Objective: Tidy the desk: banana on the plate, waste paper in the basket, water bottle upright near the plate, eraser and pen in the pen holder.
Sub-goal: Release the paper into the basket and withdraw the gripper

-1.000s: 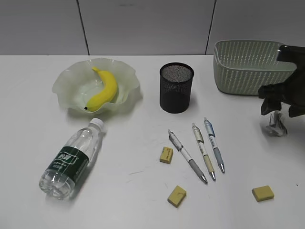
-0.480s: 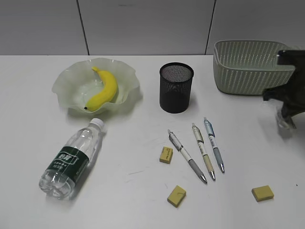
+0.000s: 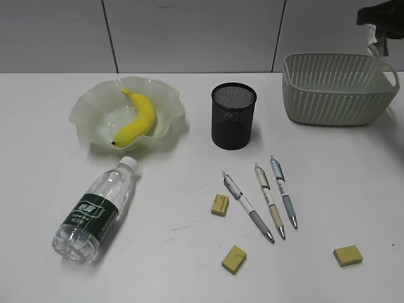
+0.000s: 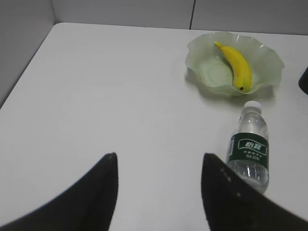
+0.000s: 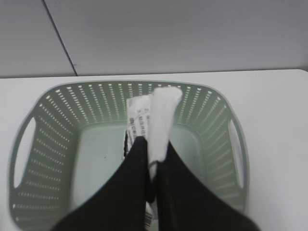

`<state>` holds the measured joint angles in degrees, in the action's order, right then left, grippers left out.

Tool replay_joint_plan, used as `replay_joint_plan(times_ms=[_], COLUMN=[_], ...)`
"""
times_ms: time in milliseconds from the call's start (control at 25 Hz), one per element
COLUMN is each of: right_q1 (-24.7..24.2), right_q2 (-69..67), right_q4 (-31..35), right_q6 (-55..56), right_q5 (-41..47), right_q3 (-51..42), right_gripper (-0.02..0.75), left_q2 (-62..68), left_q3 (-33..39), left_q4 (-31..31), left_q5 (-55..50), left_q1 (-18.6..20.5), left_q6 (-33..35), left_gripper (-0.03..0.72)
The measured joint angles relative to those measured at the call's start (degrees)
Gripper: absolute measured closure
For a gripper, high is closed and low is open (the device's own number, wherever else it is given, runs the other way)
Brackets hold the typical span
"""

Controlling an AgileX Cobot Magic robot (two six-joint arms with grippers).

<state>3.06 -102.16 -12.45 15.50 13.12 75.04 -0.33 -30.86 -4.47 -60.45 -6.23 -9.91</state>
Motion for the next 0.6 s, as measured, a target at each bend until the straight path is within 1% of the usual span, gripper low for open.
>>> replay_joint_plan(times_ms=[120,200,240,280,320,400,440,520,600], right_q1=[0.0,0.0,0.0,0.0,0.0,0.0,0.0,0.0,0.0], right_q2=[-7.7,-11.2,-12.4,-13.1,-13.3,-13.1,-12.6,-10.8,-7.1], right_q4=[0.0,0.0,0.0,0.1,0.1,0.1,0.1,0.1,0.1], right_q6=[0.0,0.0,0.0,0.0,0.0,-0.1,-0.3,-1.3,-3.0], right_q5=[2.5,5.0,5.7,6.4,6.9,7.3,7.7,8.6,9.5], right_q3=[8.0,11.4,12.3,12.7,12.9,13.1,13.1,12.8,10.9], right_gripper=[0.710,0.680,0.636,0.568,0.495,0.314,0.250,0.198,0.197], left_q2=[0.0,0.0,0.0,0.0,0.0,0.0,0.0,0.0,0.0], left_q3=[0.0,0.0,0.0,0.0,0.0,0.0,0.0,0.0,0.0], left_q4=[0.0,0.0,0.0,0.0,0.0,0.0,0.0,0.0,0.0], left_q5=[0.0,0.0,0.0,0.0,0.0,0.0,0.0,0.0,0.0], left_q1=[0.0,0.0,0.0,0.0,0.0,0.0,0.0,0.0,0.0], left_q6=[0.0,0.0,0.0,0.0,0.0,0.0,0.0,0.0,0.0], left_gripper=[0.274,0.276,0.280,0.286,0.292,0.300,0.302,0.306,0.307])
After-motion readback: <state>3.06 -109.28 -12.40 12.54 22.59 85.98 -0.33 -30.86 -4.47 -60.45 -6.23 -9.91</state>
